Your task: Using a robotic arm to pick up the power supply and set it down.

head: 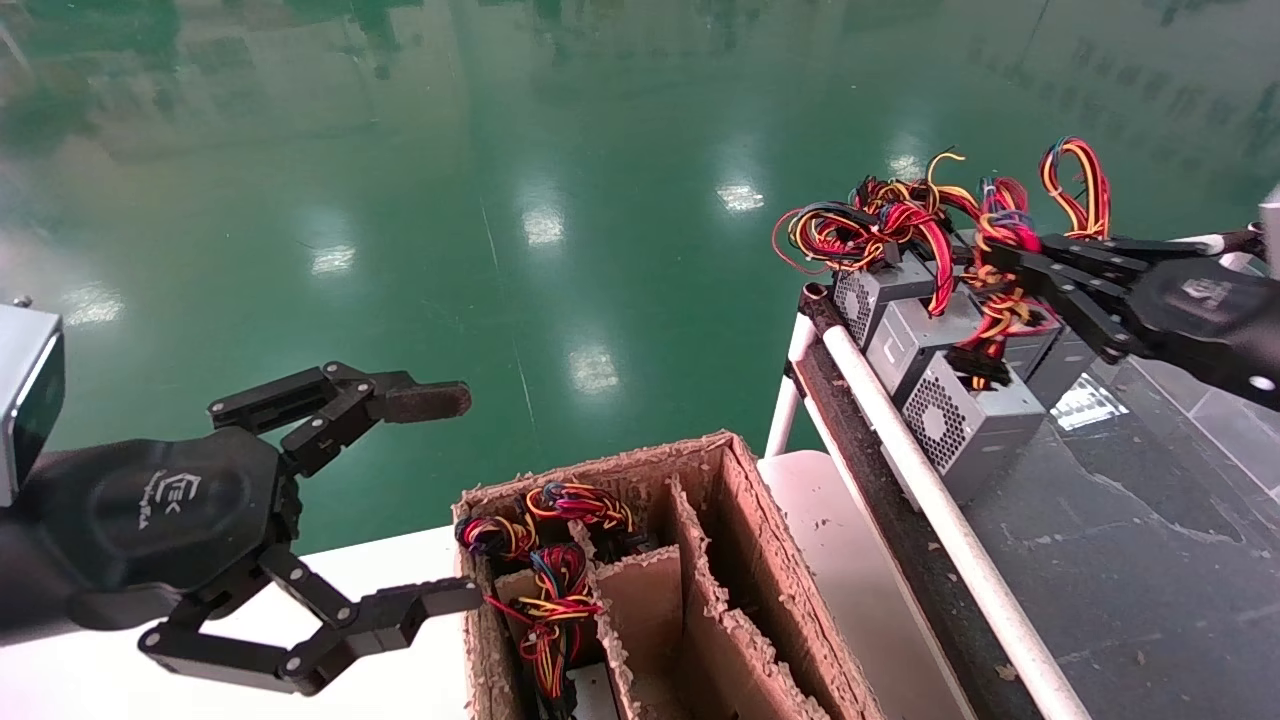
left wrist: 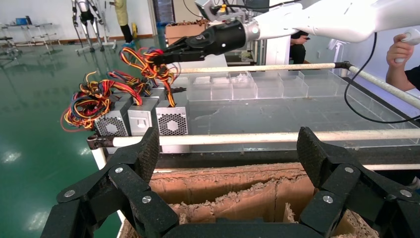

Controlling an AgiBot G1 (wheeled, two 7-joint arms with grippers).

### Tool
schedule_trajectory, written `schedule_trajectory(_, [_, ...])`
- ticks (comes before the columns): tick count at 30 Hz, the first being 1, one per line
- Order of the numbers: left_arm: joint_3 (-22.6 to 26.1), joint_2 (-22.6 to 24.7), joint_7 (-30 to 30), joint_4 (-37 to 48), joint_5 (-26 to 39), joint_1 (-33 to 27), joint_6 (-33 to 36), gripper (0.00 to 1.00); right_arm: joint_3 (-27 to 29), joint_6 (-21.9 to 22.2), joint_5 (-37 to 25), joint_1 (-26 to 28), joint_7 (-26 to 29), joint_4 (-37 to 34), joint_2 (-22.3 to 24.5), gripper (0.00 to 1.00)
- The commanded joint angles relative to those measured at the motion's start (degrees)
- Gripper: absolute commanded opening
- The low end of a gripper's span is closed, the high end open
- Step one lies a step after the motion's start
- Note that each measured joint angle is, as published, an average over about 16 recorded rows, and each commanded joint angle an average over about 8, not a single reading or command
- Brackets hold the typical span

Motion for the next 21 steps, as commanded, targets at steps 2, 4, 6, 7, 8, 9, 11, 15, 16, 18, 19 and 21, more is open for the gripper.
schedule_trajectory(2, [0.0,0.0,0.0,0.0,0.0,0.0,0.0,1.0,-0.99,0.29,-1.5,2.35,-0.71,-2.16,-1.6,0.0])
schedule_trajectory(4, [0.0,0.0,0.0,0.0,0.0,0.0,0.0,1.0,-1.36,0.01,-2.07,3.38,-1.29,-3.46,-2.12,0.19])
schedule_trajectory(6, [0.0,0.0,0.0,0.0,0.0,0.0,0.0,1.0,-1.62,-0.36,-2.45,4.22,-1.78,-4.73,-2.45,0.44])
schedule_trajectory(7, [0.0,0.0,0.0,0.0,0.0,0.0,0.0,1.0,-1.71,-0.58,-2.58,4.55,-1.99,-5.31,-2.54,0.56])
schedule_trajectory(8, [0.0,0.0,0.0,0.0,0.0,0.0,0.0,1.0,-1.79,-0.84,-2.68,4.86,-2.18,-5.88,-2.6,0.69])
schedule_trajectory(9, [0.0,0.0,0.0,0.0,0.0,0.0,0.0,1.0,-1.86,-1.1,-2.77,5.14,-2.35,-6.43,-2.63,0.81])
schedule_trajectory(11, [0.0,0.0,0.0,0.0,0.0,0.0,0.0,1.0,-1.95,-1.62,-2.88,5.59,-2.64,-7.43,-2.65,1.0])
schedule_trajectory(15, [0.0,0.0,0.0,0.0,0.0,0.0,0.0,1.0,-2.1,-2.55,-3.07,6.16,-3.29,-9.14,-2.56,1.0])
schedule_trajectory(16, [0.0,0.0,0.0,0.0,0.0,0.0,0.0,1.0,-2.14,-2.74,-3.14,6.25,-3.42,-9.52,-2.54,1.0])
schedule_trajectory(18, [0.0,0.0,0.0,0.0,0.0,0.0,0.0,1.0,-2.26,-3.07,-3.3,6.44,-3.64,-10.26,-2.51,1.0])
schedule_trajectory(19, [0.0,0.0,0.0,0.0,0.0,0.0,0.0,1.0,-2.34,-3.21,-3.41,6.53,-3.72,-10.59,-2.51,1.0])
schedule_trajectory(21, [0.0,0.0,0.0,0.0,0.0,0.0,0.0,1.0,-2.53,-3.5,-3.68,6.77,-3.81,-11.22,-2.53,1.0])
